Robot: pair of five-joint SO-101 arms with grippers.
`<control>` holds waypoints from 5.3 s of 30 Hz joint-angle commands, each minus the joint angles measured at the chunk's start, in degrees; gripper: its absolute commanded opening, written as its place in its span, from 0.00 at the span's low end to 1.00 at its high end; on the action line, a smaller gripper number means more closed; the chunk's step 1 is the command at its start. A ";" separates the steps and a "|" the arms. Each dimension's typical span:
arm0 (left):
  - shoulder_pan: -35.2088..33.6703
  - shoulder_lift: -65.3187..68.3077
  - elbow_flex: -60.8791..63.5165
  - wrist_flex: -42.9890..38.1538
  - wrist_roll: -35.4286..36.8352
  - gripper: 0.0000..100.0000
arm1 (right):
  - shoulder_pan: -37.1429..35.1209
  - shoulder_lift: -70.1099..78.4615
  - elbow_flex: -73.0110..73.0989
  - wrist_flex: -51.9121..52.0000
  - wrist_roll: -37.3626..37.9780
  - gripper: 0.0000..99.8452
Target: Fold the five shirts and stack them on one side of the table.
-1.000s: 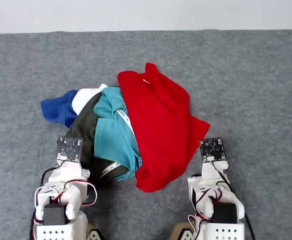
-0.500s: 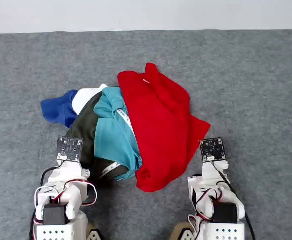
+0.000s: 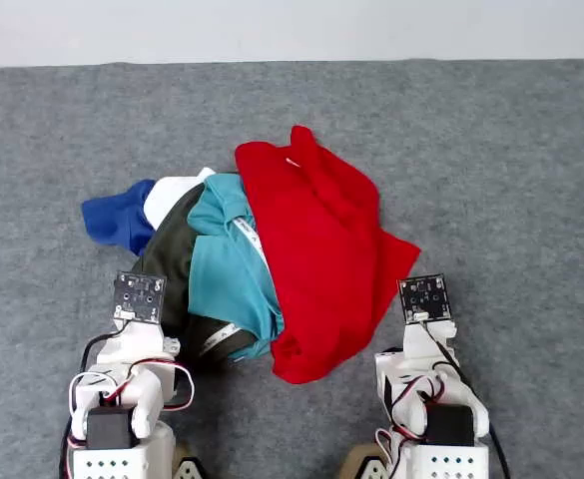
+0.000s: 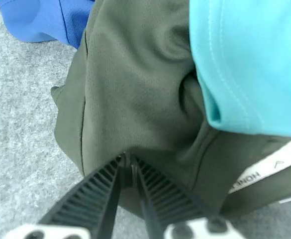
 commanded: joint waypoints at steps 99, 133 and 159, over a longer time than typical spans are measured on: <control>0.26 -0.18 -27.91 -1.76 -10.29 0.04 | -0.13 -0.48 0.79 0.22 -0.44 0.01; 14.07 94.95 -95.69 27.43 -8.53 0.05 | -0.13 -0.48 0.79 0.22 -0.44 0.01; 14.33 127.65 -115.12 21.54 -9.93 0.33 | -0.13 -0.48 0.79 0.22 -0.44 0.01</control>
